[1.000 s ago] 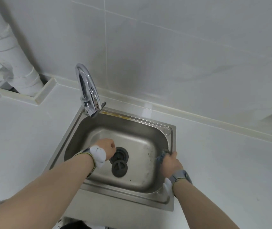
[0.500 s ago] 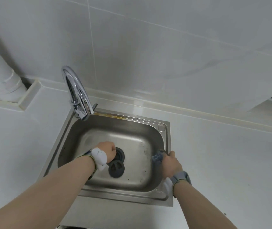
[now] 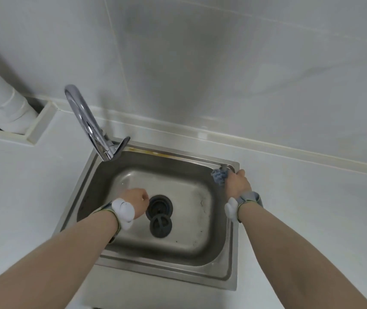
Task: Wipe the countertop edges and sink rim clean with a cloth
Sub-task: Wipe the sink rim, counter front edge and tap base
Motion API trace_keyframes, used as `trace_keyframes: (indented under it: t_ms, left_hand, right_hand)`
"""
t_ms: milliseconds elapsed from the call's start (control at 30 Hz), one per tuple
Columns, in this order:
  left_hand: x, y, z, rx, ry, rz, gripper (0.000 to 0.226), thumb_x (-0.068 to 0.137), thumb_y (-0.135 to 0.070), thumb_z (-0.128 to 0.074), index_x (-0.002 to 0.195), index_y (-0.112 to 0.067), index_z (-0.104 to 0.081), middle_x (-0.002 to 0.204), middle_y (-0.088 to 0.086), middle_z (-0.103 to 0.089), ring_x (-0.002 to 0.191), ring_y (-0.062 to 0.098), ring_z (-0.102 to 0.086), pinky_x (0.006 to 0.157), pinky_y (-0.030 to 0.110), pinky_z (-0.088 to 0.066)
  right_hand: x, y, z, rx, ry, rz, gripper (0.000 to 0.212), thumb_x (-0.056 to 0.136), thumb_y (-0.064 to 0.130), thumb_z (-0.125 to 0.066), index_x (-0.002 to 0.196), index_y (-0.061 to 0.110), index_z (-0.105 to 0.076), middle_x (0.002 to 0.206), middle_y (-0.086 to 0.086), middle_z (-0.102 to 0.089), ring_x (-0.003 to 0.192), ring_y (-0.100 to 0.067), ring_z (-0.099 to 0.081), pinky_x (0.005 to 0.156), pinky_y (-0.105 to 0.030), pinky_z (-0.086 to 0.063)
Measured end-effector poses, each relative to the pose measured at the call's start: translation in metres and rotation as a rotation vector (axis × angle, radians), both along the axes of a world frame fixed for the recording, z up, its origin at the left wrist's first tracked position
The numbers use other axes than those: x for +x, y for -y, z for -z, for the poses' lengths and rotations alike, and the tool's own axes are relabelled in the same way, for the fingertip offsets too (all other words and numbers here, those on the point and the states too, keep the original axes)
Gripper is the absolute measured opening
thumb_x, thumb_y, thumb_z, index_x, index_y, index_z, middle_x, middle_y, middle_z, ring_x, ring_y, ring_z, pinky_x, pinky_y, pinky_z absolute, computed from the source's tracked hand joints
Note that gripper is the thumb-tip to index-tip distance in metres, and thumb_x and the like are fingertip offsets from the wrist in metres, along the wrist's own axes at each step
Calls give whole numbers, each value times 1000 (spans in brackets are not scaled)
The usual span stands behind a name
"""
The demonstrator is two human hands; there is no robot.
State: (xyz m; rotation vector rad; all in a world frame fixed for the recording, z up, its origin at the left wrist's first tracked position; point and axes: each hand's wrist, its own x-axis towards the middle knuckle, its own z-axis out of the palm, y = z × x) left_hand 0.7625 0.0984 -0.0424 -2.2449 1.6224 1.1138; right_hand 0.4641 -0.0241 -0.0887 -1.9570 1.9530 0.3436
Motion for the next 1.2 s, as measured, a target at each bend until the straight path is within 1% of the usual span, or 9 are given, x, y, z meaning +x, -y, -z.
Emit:
trace_keyframes:
  t_ms: [200,333,533,700,767,833,967,1067,1200]
  left_hand:
    - [-5,-13,2,-4,13,-44,30,100,-20,-40,119,-13,-61,113,8,-66,97,28,-65,87,35,-54]
    - [-6,-31,-5,-43,37,8,30,100,-21,-41,119,-14,-61,115,6,-65,100,25,-62,89,34,-52]
    - [-10,-71,-25,-119,2,-7,27,97,-26,-48,119,-17,-61,112,4,-66,97,24,-62,87,30,-51]
    - [-5,-126,-46,-202,1,0,28,96,-29,-49,119,-19,-61,109,3,-66,94,22,-63,86,32,-53]
    - [-4,-148,-46,-222,26,-10,26,96,-29,-48,116,-20,-62,110,3,-66,93,22,-62,83,31,-53]
    - [-4,-175,-47,-238,46,-19,24,98,-28,-45,112,-20,-63,109,3,-66,93,23,-62,81,30,-52]
    - [-8,-219,-47,-253,53,-18,29,101,-25,-36,114,-17,-61,111,5,-66,97,26,-61,87,35,-50]
    - [-9,-248,-48,-256,25,-43,31,101,-26,-35,122,-22,-57,121,3,-63,104,25,-59,93,34,-48]
    - [-7,-264,-52,-257,22,-66,35,101,-23,-35,131,-26,-52,127,2,-60,110,24,-58,94,31,-46]
  right_hand:
    - [-8,4,8,-62,35,-19,30,89,10,-41,118,6,-50,116,-17,-40,95,-38,-57,85,-41,-50]
    - [-7,-15,-1,4,2,-50,32,88,13,-40,116,8,-56,117,-14,-38,99,-37,-56,91,-41,-48]
    - [-8,-96,-12,104,-27,-48,34,89,22,-47,121,14,-57,121,-11,-36,106,-35,-55,96,-40,-46]
    - [-4,-185,-14,122,-13,48,32,89,13,-45,118,10,-57,123,-13,-38,106,-34,-56,96,-39,-47]
    - [-1,-224,-11,122,9,89,31,88,12,-46,117,7,-57,123,-16,-44,105,-34,-56,90,-38,-48]
    - [-2,-255,-11,102,41,125,29,89,11,-44,112,6,-60,118,-18,-52,99,-33,-55,81,-37,-46]
    - [-10,-276,1,152,51,100,39,87,11,-32,111,6,-62,122,-17,-53,78,-19,-42,89,-36,-46]
    - [-6,-279,-15,136,53,129,34,89,15,-39,116,8,-59,122,-15,-54,103,-28,-56,87,-35,-48]
    - [-3,-279,-30,146,25,142,33,89,13,-42,116,6,-61,121,-16,-58,107,-32,-61,89,-36,-51]
